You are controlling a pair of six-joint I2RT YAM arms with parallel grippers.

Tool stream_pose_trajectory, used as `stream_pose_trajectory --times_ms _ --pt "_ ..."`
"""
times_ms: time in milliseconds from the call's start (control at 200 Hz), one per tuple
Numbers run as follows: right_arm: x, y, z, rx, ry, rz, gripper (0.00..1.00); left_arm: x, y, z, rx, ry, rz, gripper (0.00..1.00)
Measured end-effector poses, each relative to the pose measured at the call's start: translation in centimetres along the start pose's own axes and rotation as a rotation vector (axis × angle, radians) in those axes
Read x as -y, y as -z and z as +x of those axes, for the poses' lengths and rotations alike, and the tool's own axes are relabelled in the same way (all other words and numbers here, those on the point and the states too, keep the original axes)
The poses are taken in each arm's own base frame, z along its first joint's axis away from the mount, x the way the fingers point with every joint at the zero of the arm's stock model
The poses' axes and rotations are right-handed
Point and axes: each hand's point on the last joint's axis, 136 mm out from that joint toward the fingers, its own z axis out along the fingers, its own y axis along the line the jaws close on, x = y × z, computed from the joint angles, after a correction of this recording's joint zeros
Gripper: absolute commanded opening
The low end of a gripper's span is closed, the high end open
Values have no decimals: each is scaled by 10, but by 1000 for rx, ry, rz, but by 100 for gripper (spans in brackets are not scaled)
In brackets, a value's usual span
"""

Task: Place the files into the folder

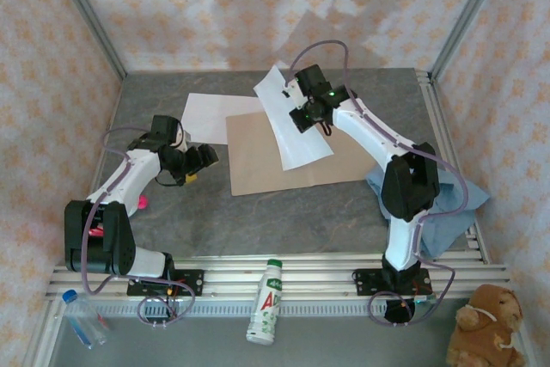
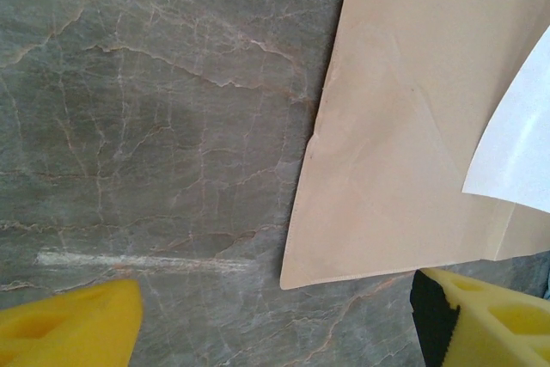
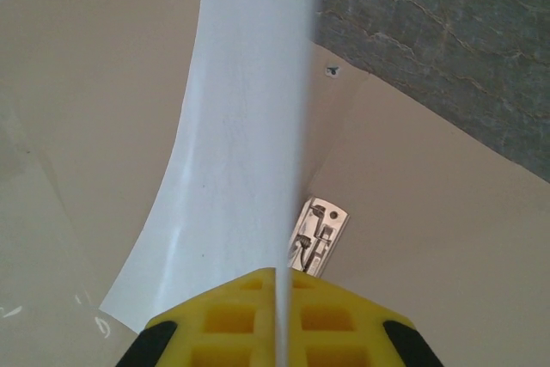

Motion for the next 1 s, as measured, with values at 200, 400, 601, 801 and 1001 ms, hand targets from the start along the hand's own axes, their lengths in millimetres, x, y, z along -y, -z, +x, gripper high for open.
stream_pose_trajectory --times_ms 200,400,601,801,1001 --pt "5 2 1 -3 5 30 0 0 0 0 1 -1 1 83" --pt "5 10 1 15 4 29 0 0 0 0 1 -1 1 83" --pt "-2 19 9 21 3 -3 0 0 0 0 1 -1 1 83" --pt "-11 18 14 35 -19 -49 0 -1 -1 1 -1 0 0 83" --pt "-17 14 22 27 -53 -76 0 -3 -3 3 -6 2 -3 83"
